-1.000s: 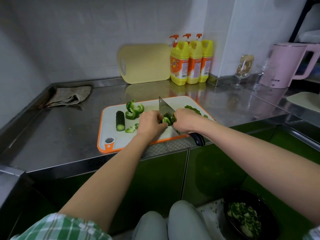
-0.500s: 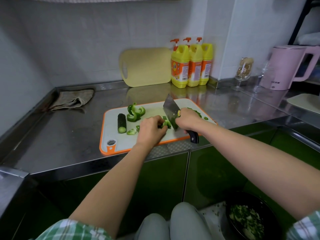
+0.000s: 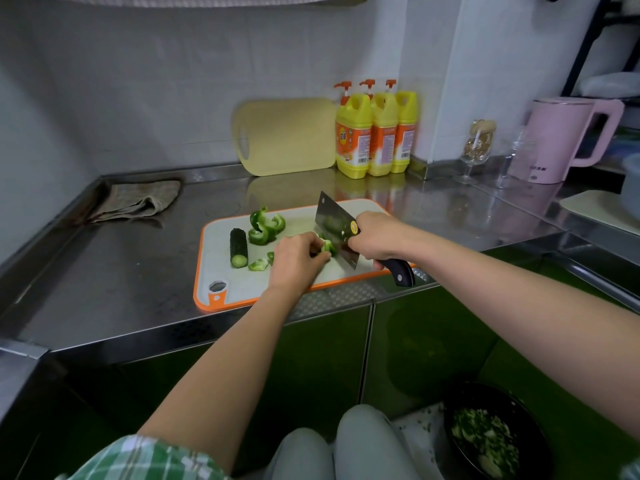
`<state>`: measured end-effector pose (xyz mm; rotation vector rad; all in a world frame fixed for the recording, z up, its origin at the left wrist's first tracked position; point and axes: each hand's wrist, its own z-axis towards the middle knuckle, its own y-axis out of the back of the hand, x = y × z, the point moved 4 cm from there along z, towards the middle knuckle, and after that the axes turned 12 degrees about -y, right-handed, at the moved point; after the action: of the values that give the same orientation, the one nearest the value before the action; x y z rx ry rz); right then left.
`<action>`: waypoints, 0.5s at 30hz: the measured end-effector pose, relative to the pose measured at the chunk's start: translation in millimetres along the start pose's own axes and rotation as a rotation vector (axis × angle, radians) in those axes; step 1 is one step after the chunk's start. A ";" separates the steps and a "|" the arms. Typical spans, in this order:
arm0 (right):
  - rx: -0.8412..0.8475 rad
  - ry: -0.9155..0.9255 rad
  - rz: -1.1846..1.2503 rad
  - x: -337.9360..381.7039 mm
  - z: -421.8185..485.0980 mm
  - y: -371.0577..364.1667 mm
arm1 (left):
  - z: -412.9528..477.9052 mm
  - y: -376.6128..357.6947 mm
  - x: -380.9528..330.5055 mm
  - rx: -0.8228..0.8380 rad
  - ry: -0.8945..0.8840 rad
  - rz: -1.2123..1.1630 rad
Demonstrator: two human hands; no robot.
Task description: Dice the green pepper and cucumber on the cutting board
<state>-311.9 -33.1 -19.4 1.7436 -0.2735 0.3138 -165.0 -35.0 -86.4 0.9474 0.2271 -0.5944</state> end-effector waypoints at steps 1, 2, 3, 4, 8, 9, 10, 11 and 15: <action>0.005 0.001 -0.011 -0.2 -1.5 0.3 | 0.1 -0.1 0.1 0.002 -0.003 0.001; 0.011 0.001 -0.020 -0.1 -2.6 0.6 | 0.2 -0.3 0.1 0.004 -0.007 0.001; 0.014 0.001 -0.030 0.4 -3.6 0.7 | 0.3 -0.4 0.1 0.005 -0.010 0.001; 0.013 -0.003 -0.041 1.4 -4.1 0.4 | 0.5 -0.4 -0.3 0.005 -0.014 0.000; 0.015 -0.020 -0.125 8.7 -5.5 -6.2 | 0.7 -0.2 -1.2 0.005 -0.031 0.004; 0.012 -0.019 -0.144 10.7 -5.1 -9.1 | 0.7 -0.3 -1.0 0.007 -0.032 0.003; 0.003 -0.015 -0.162 12.7 -4.1 -11.9 | 0.8 -0.1 -0.8 0.007 -0.032 0.003; -0.008 -0.012 -0.177 14.0 -2.7 -14.7 | 0.9 0.2 -0.8 0.006 -0.033 0.004; -0.035 -0.009 -0.161 14.6 8.5 -22.9 | 0.7 0.8 -1.8 0.010 -0.036 0.009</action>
<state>-289.7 -37.2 -36.8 1.7214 -0.1432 0.1832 -166.1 -34.6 -84.7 0.9458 0.1883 -0.6042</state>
